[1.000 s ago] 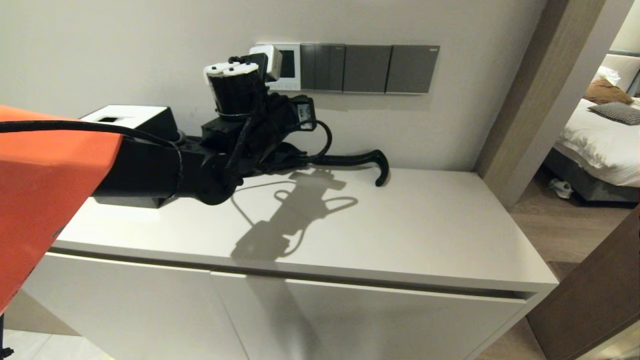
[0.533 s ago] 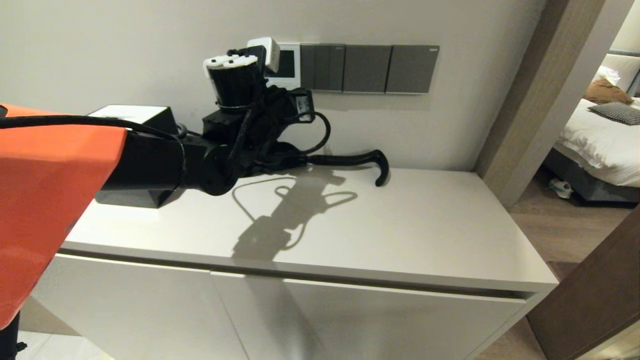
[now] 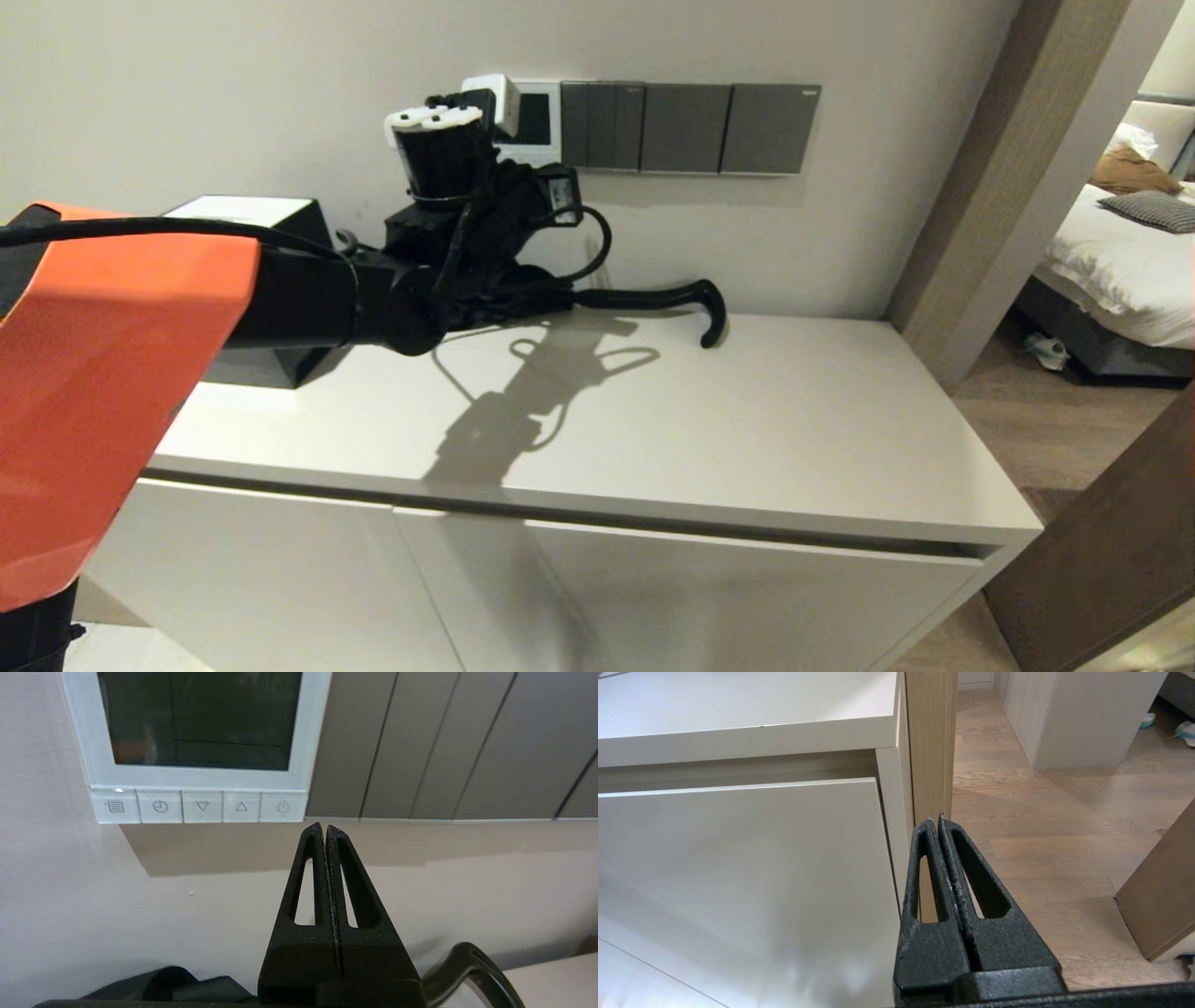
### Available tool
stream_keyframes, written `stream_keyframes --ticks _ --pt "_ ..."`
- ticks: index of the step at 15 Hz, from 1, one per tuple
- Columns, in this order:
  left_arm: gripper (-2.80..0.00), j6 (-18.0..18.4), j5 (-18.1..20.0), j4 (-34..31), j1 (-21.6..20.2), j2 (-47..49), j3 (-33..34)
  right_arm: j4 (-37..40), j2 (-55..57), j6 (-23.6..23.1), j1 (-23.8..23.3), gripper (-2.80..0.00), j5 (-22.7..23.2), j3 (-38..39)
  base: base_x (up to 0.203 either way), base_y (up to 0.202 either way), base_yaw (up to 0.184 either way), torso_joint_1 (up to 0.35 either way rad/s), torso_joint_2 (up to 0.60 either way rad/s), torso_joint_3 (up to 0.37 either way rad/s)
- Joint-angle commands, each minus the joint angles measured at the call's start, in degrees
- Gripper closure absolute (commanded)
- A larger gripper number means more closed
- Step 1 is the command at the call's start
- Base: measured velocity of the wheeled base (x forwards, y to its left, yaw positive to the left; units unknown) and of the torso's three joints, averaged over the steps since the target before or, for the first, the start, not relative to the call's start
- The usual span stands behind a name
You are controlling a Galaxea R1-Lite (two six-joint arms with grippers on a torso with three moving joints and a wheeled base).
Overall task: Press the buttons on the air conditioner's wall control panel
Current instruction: Turn on the central air conditioner
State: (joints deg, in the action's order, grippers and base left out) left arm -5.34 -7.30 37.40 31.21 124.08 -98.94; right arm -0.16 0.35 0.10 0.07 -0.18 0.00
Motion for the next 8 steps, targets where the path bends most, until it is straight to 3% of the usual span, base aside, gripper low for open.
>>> stream_keyframes --ticks 1,8 --pt "0.00 0.5 -0.1 0.3 -0.1 1.0 -1.3 0.0 0.0 0.0 0.0 0.00 0.0 0.2 0.000 0.000 0.000 0.000 0.00 0.000" --pt "0.00 0.9 -0.2 -0.5 -1.5 2.4 -3.7 0.0 0.1 0.0 0.0 0.00 0.0 0.2 0.000 0.000 0.000 0.000 0.00 0.000"
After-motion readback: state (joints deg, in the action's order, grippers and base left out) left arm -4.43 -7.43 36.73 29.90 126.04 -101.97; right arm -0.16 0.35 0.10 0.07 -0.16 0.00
